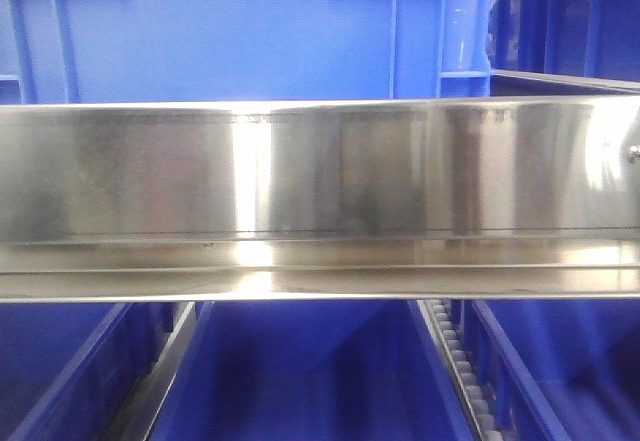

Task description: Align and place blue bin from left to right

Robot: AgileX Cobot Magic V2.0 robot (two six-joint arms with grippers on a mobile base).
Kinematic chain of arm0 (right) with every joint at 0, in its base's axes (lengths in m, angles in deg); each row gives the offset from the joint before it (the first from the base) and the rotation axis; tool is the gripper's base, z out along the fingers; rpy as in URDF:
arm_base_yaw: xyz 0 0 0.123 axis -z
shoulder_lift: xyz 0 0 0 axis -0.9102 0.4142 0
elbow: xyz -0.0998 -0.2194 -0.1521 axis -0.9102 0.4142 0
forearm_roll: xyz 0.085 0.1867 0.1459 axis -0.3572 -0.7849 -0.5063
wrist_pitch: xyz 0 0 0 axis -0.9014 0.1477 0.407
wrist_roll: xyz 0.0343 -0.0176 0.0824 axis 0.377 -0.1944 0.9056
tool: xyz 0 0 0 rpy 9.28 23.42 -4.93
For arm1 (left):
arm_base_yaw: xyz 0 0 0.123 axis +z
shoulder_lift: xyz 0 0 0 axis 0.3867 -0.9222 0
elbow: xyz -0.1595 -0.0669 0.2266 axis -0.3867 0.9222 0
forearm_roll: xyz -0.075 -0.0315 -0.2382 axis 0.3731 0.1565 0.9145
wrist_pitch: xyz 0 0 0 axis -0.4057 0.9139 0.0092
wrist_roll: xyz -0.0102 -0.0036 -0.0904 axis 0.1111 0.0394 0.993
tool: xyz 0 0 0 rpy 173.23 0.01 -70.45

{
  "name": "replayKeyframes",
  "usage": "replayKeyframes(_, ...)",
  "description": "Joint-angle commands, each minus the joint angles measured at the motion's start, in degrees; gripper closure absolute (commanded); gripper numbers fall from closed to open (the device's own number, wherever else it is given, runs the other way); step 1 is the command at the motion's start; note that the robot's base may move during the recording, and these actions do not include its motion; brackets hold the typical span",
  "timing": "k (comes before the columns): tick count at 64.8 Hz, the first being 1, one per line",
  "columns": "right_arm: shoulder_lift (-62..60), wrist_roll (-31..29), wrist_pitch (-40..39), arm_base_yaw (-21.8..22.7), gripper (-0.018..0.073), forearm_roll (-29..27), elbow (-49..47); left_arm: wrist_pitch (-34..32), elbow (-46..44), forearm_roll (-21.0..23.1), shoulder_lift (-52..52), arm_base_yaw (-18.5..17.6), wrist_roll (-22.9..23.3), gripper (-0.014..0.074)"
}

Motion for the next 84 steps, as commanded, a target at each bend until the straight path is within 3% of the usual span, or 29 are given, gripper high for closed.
replayKeyframes(1,5.1,-0.4,2.4,-0.2,-0.0010,0.1,-4.3,1.8,-4.9,0.2,-4.8,-3.4,0.0,0.0132)
replayKeyframes(14,16.6,-0.4,6.0,-1.1,-0.0008,-2.6,-12.8,6.8,-11.9,0.2,-15.0,-14.4,0.0,0.0024)
replayKeyframes(23,24.1,-1.6,11.0,-6.2,-0.0008,-7.0,-20.9,10.8,-17.5,0.2,-23.1,-21.7,0.0,0.0015)
replayKeyframes(33,33.6,-3.3,15.6,-14.2,-0.0008,-8.2,-30.5,13.0,-25.7,0.1,-33.2,-26.0,0.0,0.0015)
replayKeyframes(43,44.4,-3.3,23.1,-19.2,0.0000,-7.7,-41.0,15.1,-34.0,0.1,-41.7,-25.9,0.7,0.0016)
replayKeyframes(50,52.9,-2.8,31.2,-20.1,0.0000,-6.5,-48.9,19.1,-39.9,0.0,-47.3,-25.0,4.5,0.0016)
replayKeyframes(56,59.5,1.1,37.1,-20.1,0.0000,-5.4,-56.3,23.2,-45.0,-0.2,-51.7,-23.3,5.1,0.0016)
replayKeyframes(66,70.1,9.0,48.0,-20.2,0.0000,2.1,-68.1,29.3,-52.1,-1.0,-57.9,-18.6,8.4,0.0016)
replayKeyframes(74,76.7,12.7,48.5,-20.2,0.0000,3.8,-75.3,34.3,-56.0,-1.0,-62.6,-15.1,9.2,0.0016)
replayKeyframes(84,82.2,15.3,48.5,-22.2,0.0000,5.9,-80.5,34.5,-57.7,-1.0,-67.3,-13.2,9.2,0.0016)
